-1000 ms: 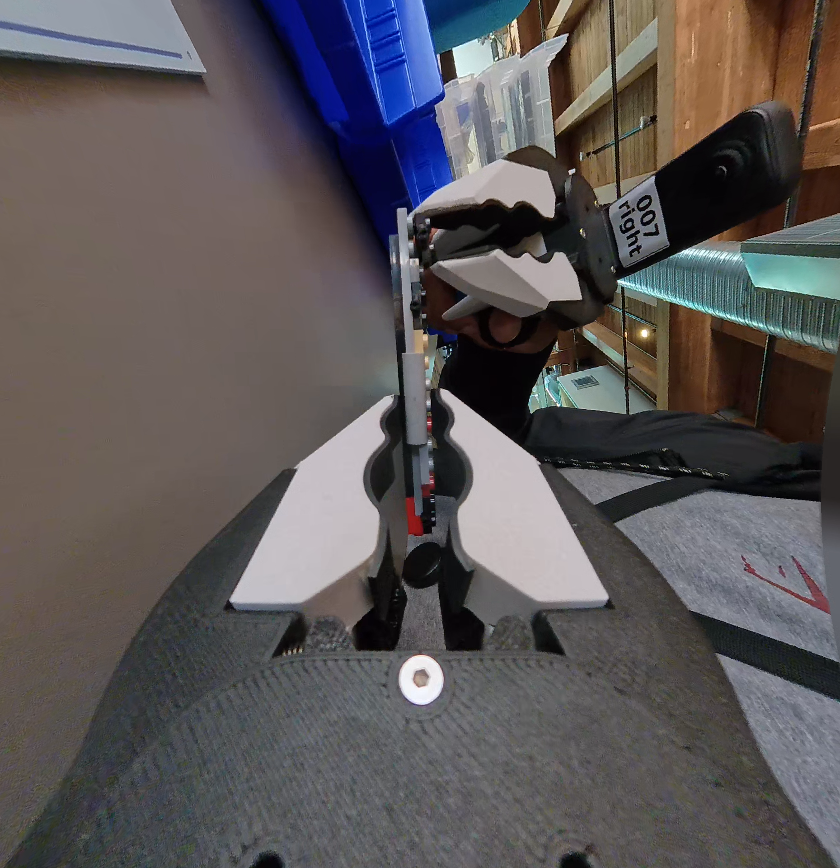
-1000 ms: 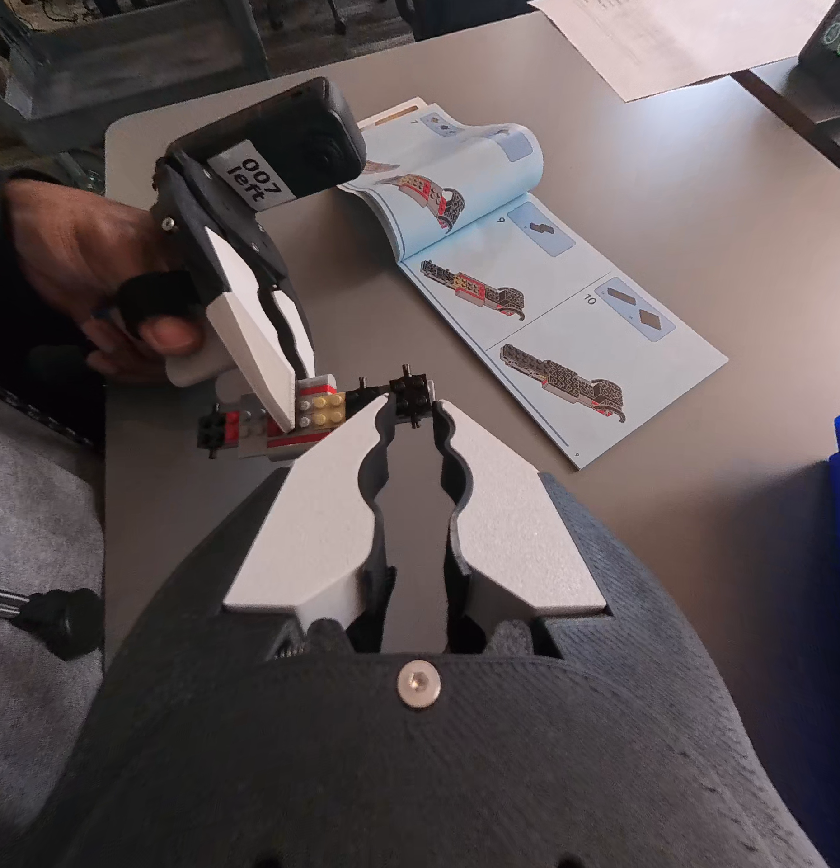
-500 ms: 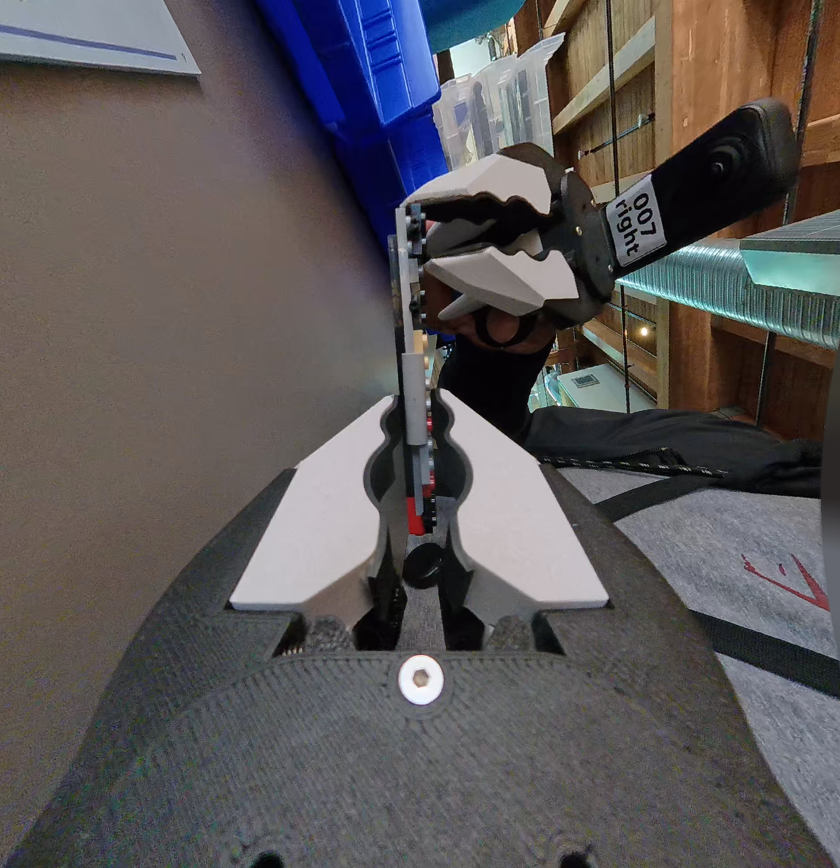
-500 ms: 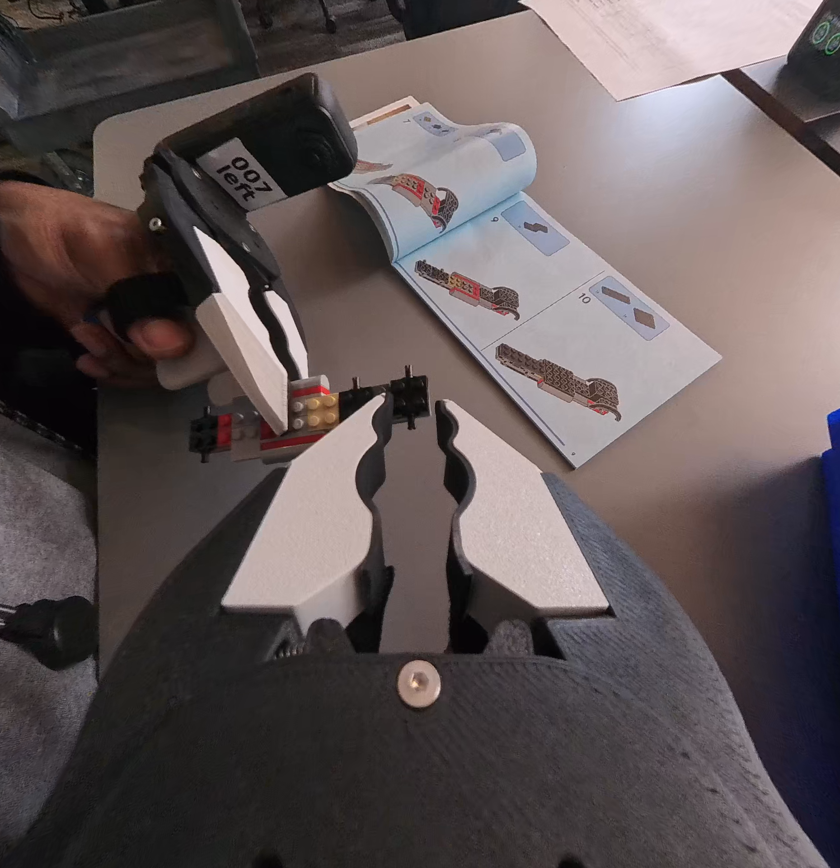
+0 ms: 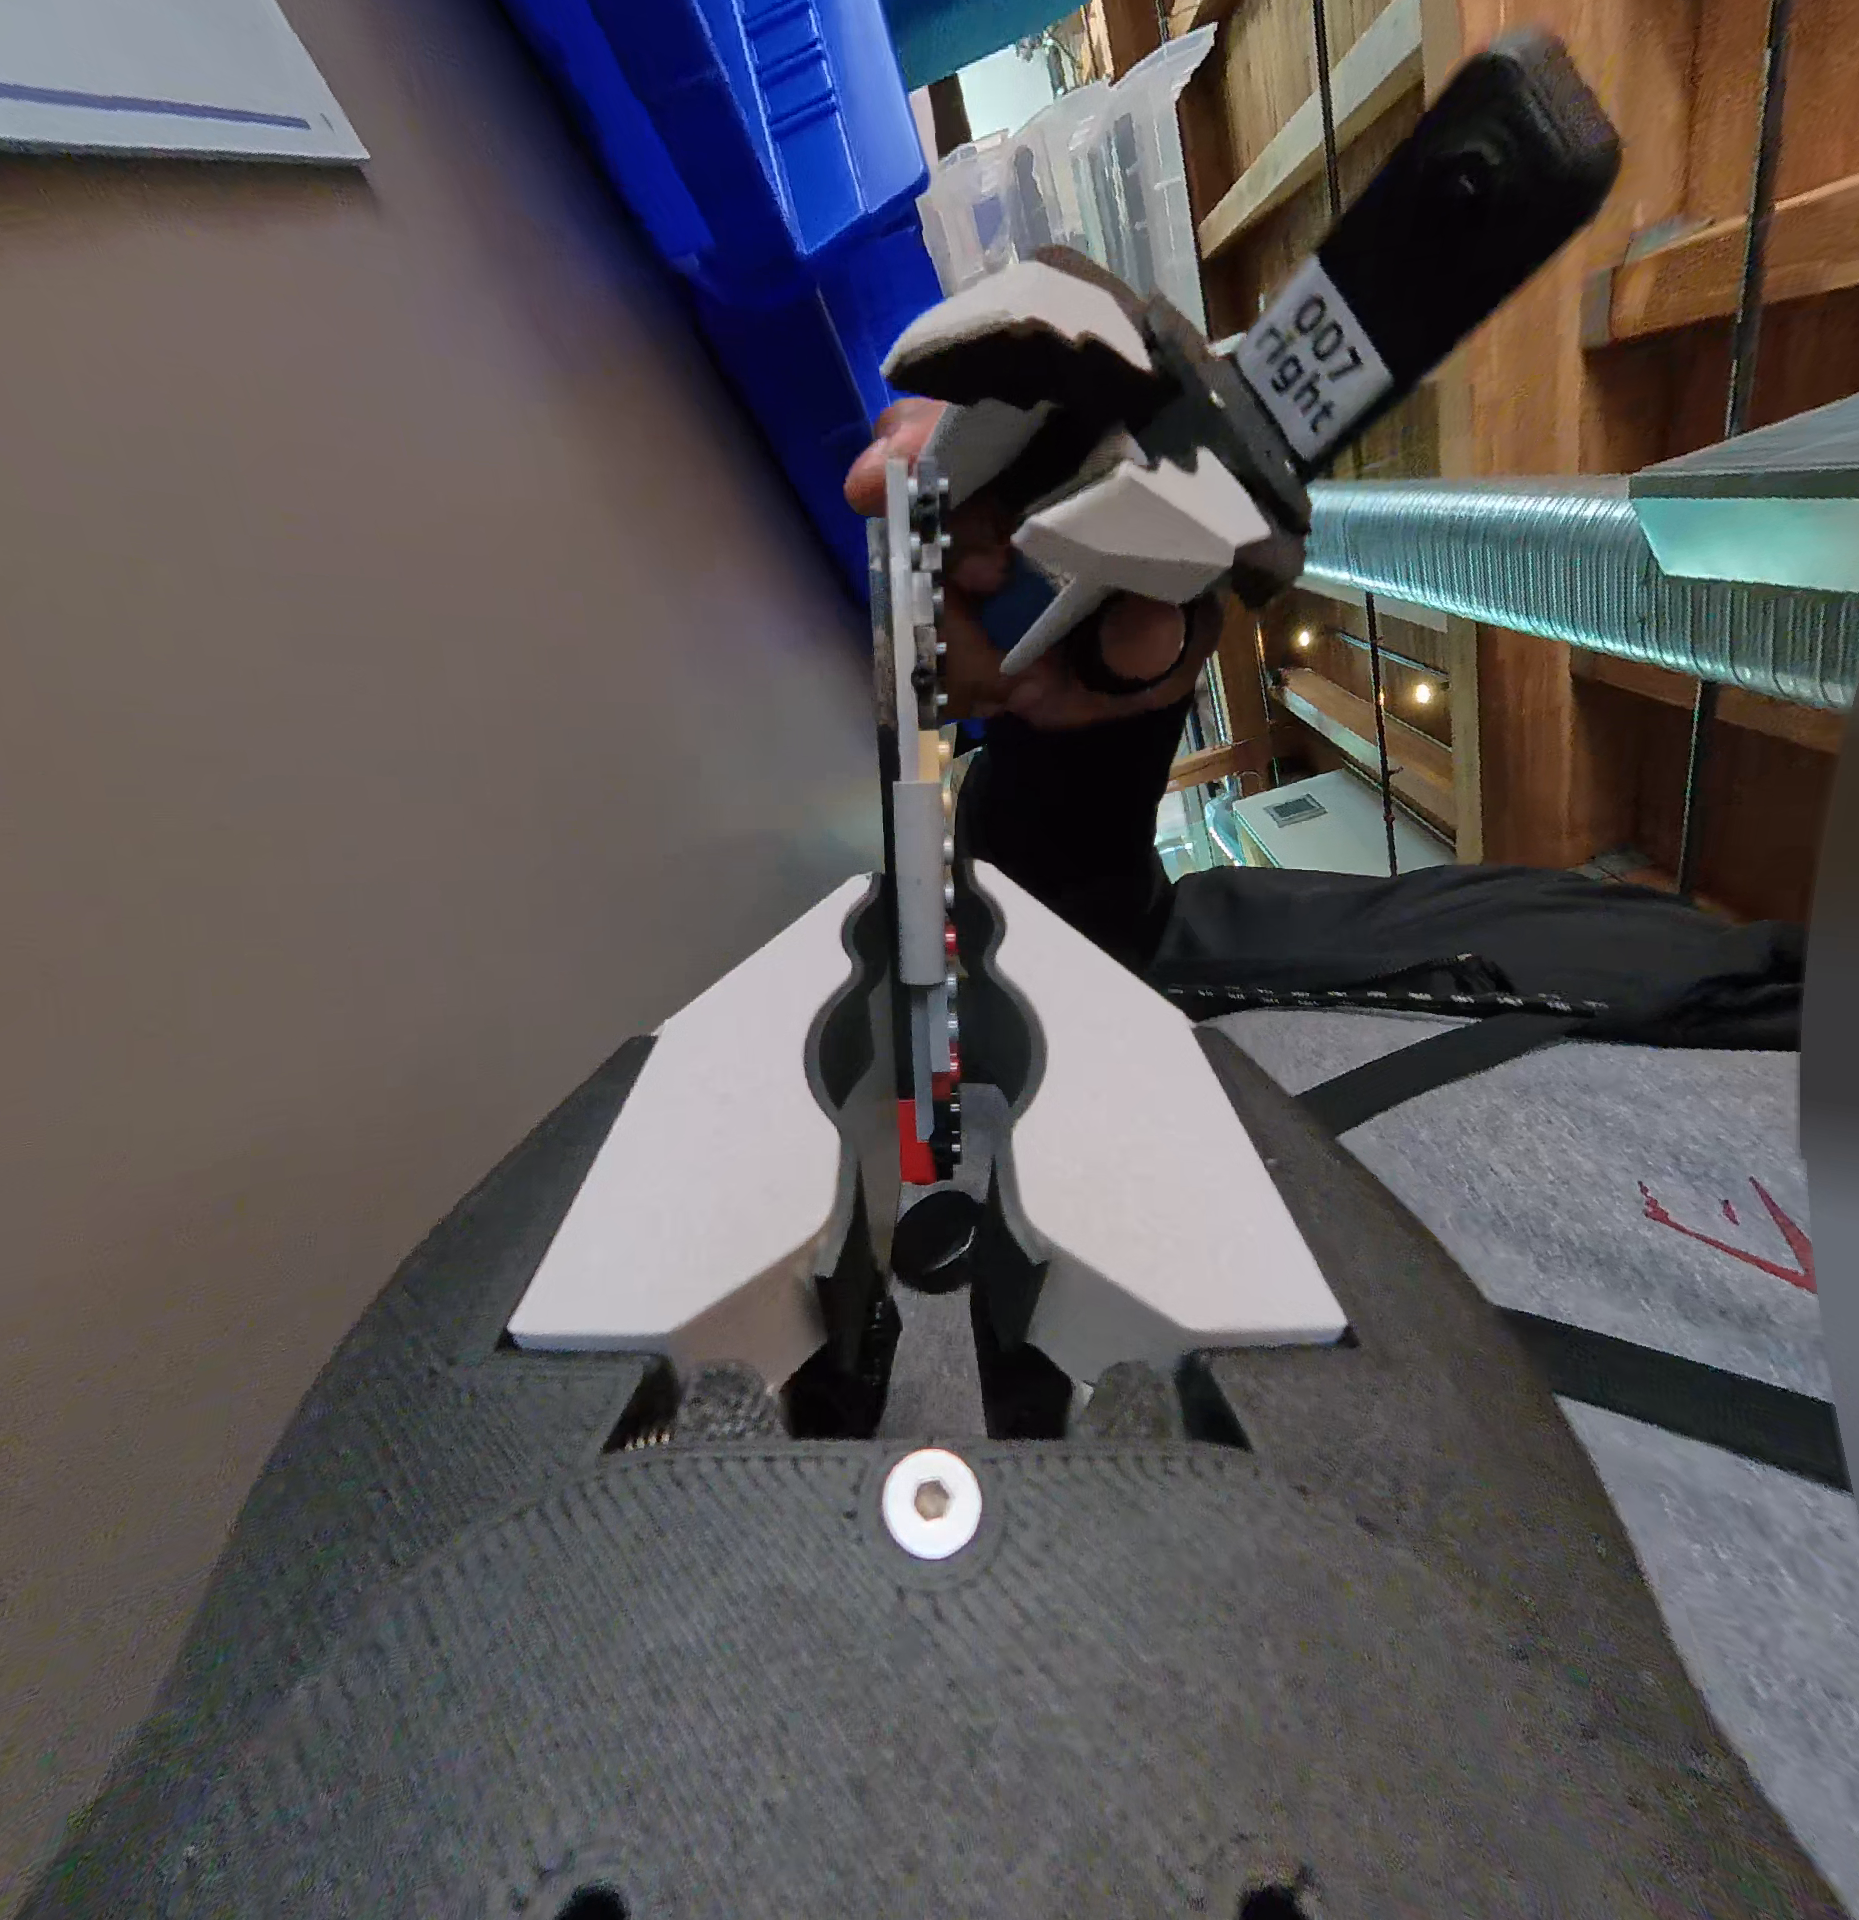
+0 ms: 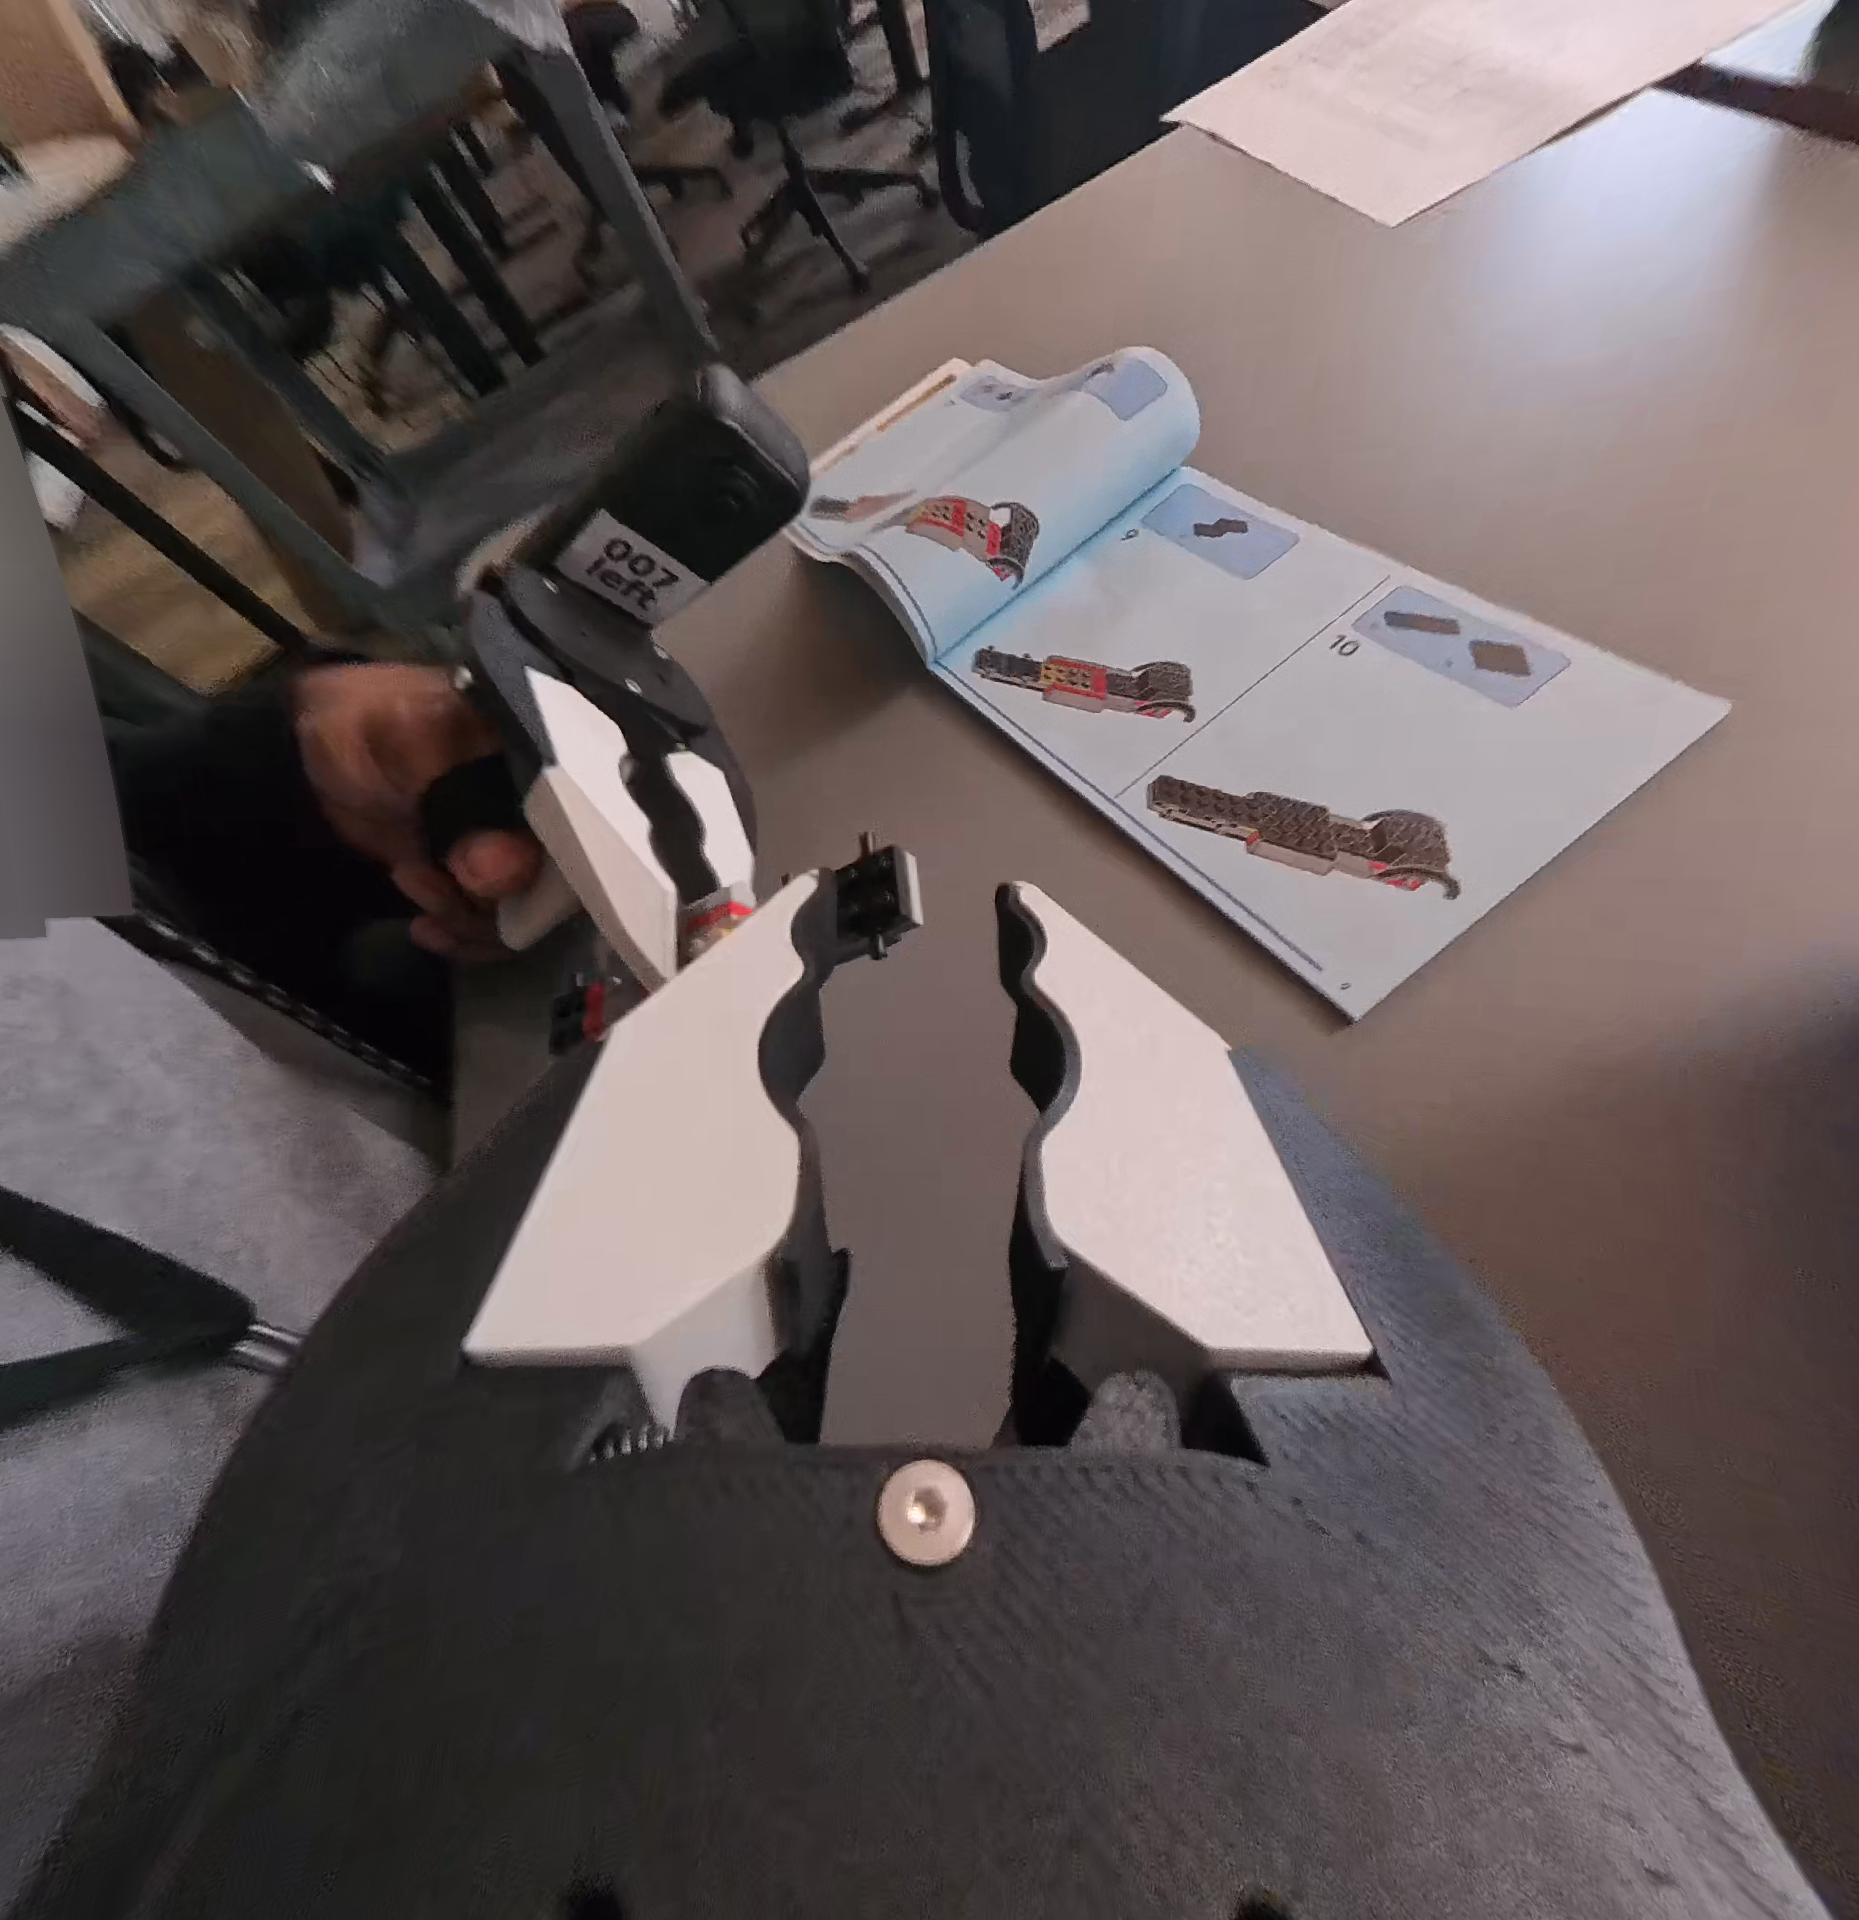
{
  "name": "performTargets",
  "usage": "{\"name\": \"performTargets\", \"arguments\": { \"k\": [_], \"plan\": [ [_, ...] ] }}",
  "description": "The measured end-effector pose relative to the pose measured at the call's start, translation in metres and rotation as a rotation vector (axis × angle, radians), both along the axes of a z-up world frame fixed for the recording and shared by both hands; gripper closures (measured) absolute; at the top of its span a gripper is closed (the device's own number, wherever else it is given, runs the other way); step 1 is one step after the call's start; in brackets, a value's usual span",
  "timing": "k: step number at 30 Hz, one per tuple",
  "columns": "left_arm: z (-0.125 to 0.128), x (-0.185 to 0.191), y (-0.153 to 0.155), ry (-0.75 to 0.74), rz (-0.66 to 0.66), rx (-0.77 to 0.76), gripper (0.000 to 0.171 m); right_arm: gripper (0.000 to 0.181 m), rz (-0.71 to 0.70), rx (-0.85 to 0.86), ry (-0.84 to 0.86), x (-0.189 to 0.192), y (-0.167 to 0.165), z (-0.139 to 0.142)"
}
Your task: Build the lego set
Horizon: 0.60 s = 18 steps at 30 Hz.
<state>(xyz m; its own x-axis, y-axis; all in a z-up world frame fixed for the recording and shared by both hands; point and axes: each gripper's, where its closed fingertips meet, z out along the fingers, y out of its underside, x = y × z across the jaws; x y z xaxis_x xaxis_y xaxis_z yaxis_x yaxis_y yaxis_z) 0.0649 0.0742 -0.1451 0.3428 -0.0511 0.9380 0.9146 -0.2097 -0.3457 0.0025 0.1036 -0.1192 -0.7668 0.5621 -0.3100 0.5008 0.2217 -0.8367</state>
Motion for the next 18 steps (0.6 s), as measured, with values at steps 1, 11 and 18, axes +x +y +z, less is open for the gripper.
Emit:
{"name": "performTargets", "arguments": {
  "k": [1, 11, 18],
  "plan": [
    [0.000, 0.001, 0.000, 0.013, -0.007, -0.002, 0.161, 0.146, 0.003, -0.043, -0.035, 0.001, 0.001, 0.001],
    [0.001, 0.013, 0.003, 0.090, -0.060, -0.009, 0.161, 0.144, 0.077, -0.290, -0.276, 0.015, -0.001, 0.004],
    [0.001, 0.016, 0.004, 0.146, -0.078, -0.030, 0.161, 0.152, 0.115, -0.337, -0.340, 0.022, -0.004, -0.001]
  ]
}}
